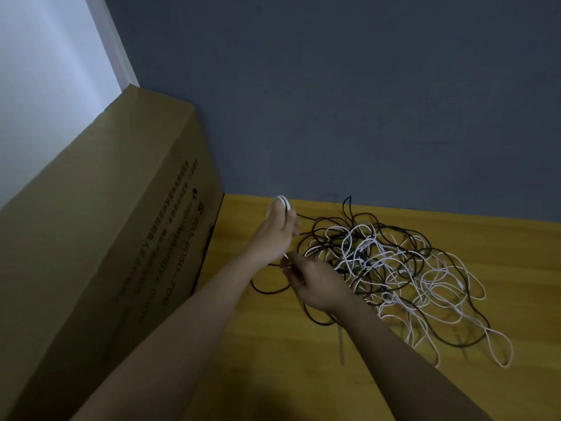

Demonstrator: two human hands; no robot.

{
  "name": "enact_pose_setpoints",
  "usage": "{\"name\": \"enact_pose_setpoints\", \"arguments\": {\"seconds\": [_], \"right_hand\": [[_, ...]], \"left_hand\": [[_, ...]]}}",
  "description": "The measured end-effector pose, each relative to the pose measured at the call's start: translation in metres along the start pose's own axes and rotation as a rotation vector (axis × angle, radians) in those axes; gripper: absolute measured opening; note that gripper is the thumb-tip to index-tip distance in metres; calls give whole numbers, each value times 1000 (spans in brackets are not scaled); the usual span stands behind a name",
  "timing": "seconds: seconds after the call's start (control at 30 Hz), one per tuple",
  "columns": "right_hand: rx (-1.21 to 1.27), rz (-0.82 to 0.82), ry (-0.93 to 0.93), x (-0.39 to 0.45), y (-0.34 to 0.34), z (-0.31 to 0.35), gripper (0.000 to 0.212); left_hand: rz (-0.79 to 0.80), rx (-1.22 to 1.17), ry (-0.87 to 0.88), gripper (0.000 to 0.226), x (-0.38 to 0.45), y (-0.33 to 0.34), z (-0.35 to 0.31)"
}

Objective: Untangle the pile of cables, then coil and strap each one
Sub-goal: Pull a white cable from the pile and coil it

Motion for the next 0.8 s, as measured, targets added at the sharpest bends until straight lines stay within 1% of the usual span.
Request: {"name": "enact_pose_setpoints", "arguments": {"seconds": [0.07, 0.1, 0.17, 0.2, 0.23, 0.3, 0.37, 0.4, 0.43, 0.47, 0.53, 0.6, 0.67, 0.7, 0.8], "right_hand": [[12, -84, 4, 0, -16, -1, 15], [19, -132, 41, 0, -26, -6, 14], [78, -194, 183, -1, -44, -25, 10], [146, -207, 264, -3, -51, -36, 6], [214, -214, 333, -4, -55, -46, 3], [267, -217, 382, -7, -58, -57, 9], [242, -201, 369, -10, -53, -63, 10], [229, -200, 373, -12, -49, -66, 10], [218, -200, 386, -14, -45, -70, 16], [206, -193, 405, -15, -42, -74, 23], [179, -158, 447, -13, -36, -78, 33], [181, -164, 456, -3, -38, -74, 35], [253, -271, 459, 14, -53, -63, 29], [302, -341, 459, 25, -66, -57, 28], [413, -550, 387, 61, -123, -29, 31]], "left_hand": [[129, 217, 65, 26, -4, 11, 11], [207, 300, 74, 27, -8, 16, 16], [322, 375, 30, 35, -14, 19, 23], [346, 374, 0, 42, -16, 16, 24], [355, 362, -18, 47, -16, 13, 24], [402, 297, -19, 51, -17, 9, 20], [499, 126, -42, 47, -20, 6, 10], [533, 9, -86, 44, -21, 3, 5], [549, -114, -143, 40, -21, 0, -1], [554, -221, -189, 33, -21, -4, -6], [555, -378, -215, 18, -20, -10, -16], [513, -551, -226, 18, -17, -14, -29], [421, -686, -217, 26, -8, -19, -48], [368, -695, -196, 30, -1, -22, -59], [166, -567, -89, 40, 29, -40, -102]]}}
Point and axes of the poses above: each hand's wrist, its own x-axis towards the middle knuckle, its own y-axis out of the palm, z = x × y, the point moved 5 cm from there along x, towards the middle knuckle, and after that the axes turned 12 degrees about -z, right-handed, at the moved point
